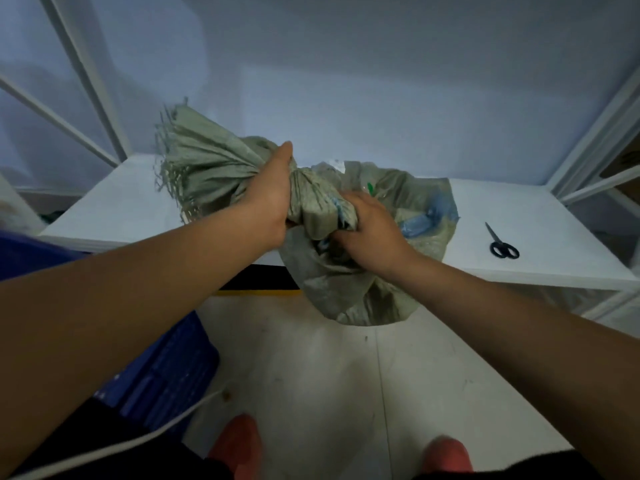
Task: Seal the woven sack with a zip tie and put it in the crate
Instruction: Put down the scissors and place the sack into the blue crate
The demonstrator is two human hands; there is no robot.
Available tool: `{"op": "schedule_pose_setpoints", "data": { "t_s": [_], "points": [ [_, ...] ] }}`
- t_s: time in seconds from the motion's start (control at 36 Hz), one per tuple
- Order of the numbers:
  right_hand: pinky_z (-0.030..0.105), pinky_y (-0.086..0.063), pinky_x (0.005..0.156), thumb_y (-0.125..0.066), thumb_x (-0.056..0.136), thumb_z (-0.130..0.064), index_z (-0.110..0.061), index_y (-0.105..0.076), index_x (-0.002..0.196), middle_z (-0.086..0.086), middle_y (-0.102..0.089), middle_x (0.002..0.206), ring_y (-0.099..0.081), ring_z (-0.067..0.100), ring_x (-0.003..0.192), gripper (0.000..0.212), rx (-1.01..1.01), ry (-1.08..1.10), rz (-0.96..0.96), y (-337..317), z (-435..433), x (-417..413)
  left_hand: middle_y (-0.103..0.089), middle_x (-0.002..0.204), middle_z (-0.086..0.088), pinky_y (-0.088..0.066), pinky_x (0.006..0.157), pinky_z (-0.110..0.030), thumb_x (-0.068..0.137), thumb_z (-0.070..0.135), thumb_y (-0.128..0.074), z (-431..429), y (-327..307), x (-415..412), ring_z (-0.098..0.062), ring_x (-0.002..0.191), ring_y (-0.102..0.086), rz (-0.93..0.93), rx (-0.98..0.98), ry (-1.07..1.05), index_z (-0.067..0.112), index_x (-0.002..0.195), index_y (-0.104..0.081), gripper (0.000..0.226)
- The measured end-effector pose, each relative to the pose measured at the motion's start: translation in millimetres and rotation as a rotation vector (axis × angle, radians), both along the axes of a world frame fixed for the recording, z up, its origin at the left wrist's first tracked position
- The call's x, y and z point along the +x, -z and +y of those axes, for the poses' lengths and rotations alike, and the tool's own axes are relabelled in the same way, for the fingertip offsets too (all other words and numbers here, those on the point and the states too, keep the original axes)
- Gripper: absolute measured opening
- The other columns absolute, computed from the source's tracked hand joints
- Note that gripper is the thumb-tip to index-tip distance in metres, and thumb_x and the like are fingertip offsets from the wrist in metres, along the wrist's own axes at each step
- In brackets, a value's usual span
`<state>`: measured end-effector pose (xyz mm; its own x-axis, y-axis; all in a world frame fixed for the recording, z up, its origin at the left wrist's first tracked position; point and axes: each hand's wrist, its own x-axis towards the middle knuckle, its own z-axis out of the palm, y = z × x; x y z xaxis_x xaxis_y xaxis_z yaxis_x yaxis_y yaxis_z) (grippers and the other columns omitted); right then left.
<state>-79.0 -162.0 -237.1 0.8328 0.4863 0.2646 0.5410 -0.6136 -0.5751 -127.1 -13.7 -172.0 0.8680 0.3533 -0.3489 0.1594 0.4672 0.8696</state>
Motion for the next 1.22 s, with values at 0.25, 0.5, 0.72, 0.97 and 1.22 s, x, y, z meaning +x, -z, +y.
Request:
{"op": "schedule_pose_setpoints", "data": {
  "t_s": [0.25, 0.5, 0.72, 0.97, 1.22],
  "points": [
    [0.041, -0.054, 0.078, -0.063, 0.077, -0.009, -0.021, -0.055, 0.137, 0.008, -0.06, 0.129, -0.055, 0.034, 0.118, 0.063, -0.121, 0.175, -0.338, -26, -14, -79, -0.075, 0.075, 0.002, -0.058, 0.052, -0.027, 0.095, 0.064, -0.046, -9, 5, -56, -0.013, 0.06, -0.074, -0.029, 0.125, -0.033, 0.022, 0.101, -0.065, 0.047],
    [0.051, -0.049, 0.099, -0.053, 0.082, -0.016, -0.025, -0.049, 0.138, 0.022, -0.053, 0.13, -0.049, 0.045, 0.122, 0.057, -0.023, 0.341, 0.029, -31, -30, -124, -0.044, 0.153, -0.008, -0.047, 0.083, -0.071, 0.071, 0.092, -0.035, -13, 6, -116, -0.038, 0.128, -0.052, 0.148, 0.134, 0.16, 0.035, 0.148, -0.04, 0.096],
    [0.035, -0.051, 0.083, -0.041, 0.087, -0.021, -0.038, -0.044, 0.146, 0.008, -0.058, 0.135, -0.061, 0.031, 0.108, 0.061, 0.101, 0.328, 0.308, -49, -26, -124, -0.045, 0.151, -0.02, -0.044, 0.085, -0.075, 0.084, 0.086, -0.017, -24, -14, -135, -0.052, 0.13, -0.047, 0.024, -0.113, 0.416, 0.02, 0.152, -0.036, 0.097],
    [0.042, -0.052, 0.1, -0.04, 0.093, -0.004, -0.015, -0.062, 0.131, 0.011, -0.067, 0.125, -0.063, 0.034, 0.113, 0.045, 0.305, 0.384, 0.333, -71, -27, -108, -0.067, 0.13, -0.011, -0.051, 0.092, -0.064, 0.084, 0.085, -0.026, -63, -9, -129, -0.032, 0.116, -0.066, -0.208, -0.064, 0.329, 0.021, 0.137, -0.058, 0.09],
    [0.042, -0.054, 0.097, -0.045, 0.09, -0.004, -0.02, -0.068, 0.112, 0.003, -0.071, 0.111, -0.066, 0.025, 0.108, 0.036, 0.502, 0.336, 0.217, -58, -19, -130, -0.067, 0.126, 0.013, -0.054, 0.094, -0.027, 0.09, 0.054, -0.064, -54, 12, -142, -0.006, 0.116, -0.064, -0.322, 0.487, 0.314, 0.034, 0.134, -0.057, 0.049]
  ]
}}
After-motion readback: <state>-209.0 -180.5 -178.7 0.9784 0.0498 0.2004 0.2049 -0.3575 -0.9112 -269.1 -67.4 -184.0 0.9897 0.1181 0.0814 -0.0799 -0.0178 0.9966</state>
